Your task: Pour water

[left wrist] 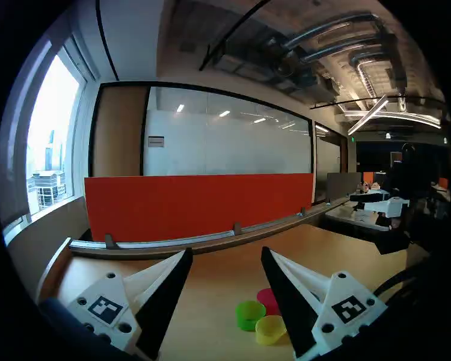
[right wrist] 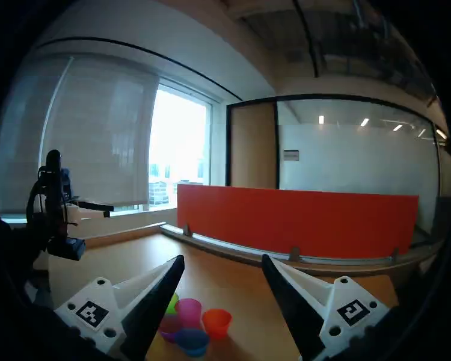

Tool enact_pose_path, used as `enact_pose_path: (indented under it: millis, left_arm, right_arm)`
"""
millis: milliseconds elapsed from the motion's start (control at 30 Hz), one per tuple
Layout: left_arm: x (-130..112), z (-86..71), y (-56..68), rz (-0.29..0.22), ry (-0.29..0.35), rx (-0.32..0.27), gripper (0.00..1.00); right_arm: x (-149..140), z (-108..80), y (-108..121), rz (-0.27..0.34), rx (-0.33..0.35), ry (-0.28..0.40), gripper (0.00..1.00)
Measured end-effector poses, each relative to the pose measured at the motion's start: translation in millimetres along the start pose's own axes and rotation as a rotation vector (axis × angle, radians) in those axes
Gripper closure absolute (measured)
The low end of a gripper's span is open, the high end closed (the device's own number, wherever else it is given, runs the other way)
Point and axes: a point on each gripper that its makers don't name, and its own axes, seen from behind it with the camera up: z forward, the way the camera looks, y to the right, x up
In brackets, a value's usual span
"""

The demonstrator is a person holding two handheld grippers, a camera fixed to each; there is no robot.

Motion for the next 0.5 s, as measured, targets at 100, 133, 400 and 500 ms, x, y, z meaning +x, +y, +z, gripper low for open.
enact_pose_path:
  millis: [100, 133, 400, 500]
  left_arm:
    - [2, 0.4, 2.2, 0.000, 0.001, -0.013, 0.16]
    - [3, 0.3, 2.5, 0.001, 0.003, -0.016, 0.16]
    - [2, 0.2, 3.6, 0.004, -0.019, -0.038, 0.16]
    - [-3, 0.9, 3.6, 0.015, -0.036, -0.047, 0.16]
  right_arm:
    - [2, 0.2, -5, -0.008, 0.012, -0.002, 0.01]
    - [3, 0.4, -7, -0.010, 0.017, -0.001, 0.01]
    - [4, 1.0, -18, -0.031, 0.048, -0.018, 0.01]
    - [0, 0.8, -21, -0.038, 0.060, -0.040, 0.01]
